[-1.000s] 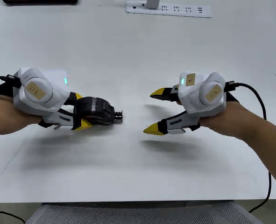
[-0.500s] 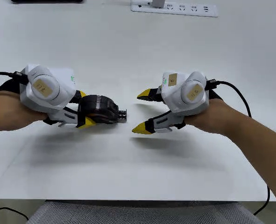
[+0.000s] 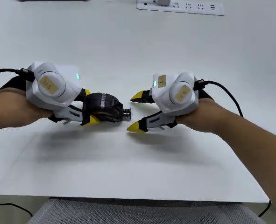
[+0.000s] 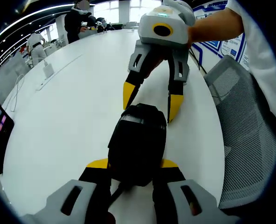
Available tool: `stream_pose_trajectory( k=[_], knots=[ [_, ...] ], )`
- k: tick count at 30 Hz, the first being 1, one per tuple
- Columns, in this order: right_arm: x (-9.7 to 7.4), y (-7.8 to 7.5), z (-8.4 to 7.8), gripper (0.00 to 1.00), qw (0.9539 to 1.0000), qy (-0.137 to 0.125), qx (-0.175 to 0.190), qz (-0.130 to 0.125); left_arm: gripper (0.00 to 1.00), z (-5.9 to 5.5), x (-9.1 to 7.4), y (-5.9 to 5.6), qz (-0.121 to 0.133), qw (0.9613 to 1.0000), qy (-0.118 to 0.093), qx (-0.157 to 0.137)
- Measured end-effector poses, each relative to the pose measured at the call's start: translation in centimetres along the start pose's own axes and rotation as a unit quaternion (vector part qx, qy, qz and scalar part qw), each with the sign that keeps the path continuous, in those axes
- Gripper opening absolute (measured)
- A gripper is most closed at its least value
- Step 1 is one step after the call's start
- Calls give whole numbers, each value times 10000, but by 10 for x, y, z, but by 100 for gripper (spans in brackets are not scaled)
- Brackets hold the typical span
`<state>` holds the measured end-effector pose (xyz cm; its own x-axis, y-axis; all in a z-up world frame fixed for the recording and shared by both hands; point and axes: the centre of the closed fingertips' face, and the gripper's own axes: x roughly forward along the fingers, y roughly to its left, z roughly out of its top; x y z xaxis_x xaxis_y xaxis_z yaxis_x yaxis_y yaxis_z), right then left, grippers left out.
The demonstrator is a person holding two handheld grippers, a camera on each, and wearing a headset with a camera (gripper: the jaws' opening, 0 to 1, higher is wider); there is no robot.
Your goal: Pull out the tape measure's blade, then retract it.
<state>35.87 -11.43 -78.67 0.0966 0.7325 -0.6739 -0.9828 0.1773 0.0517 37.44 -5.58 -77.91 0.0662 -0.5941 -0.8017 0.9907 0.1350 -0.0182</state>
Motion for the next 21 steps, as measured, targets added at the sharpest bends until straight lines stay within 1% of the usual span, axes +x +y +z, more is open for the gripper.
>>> stream_pose_trajectory(
  k=[9, 10, 11, 16, 21],
  knots=[
    [6, -4, -4, 33, 9999, 94, -91, -35, 29, 0, 0, 0, -8, 10000, 13, 10],
    [7, -3, -2, 32, 9999, 43, -134, -26, 29, 0, 0, 0, -8, 10000, 16, 16],
    [6, -2, -3, 30, 9999, 66, -94, -17, 29, 0, 0, 0, -10, 10000, 15, 14],
    [8, -3, -1, 26, 9998, 18, -177, -32, 29, 0, 0, 0, -18, 10000, 7, 11],
    [10, -4, 1, 22, 9999, -41, -155, -5, 29, 0, 0, 1, -16, 10000, -1, 11]
  ],
)
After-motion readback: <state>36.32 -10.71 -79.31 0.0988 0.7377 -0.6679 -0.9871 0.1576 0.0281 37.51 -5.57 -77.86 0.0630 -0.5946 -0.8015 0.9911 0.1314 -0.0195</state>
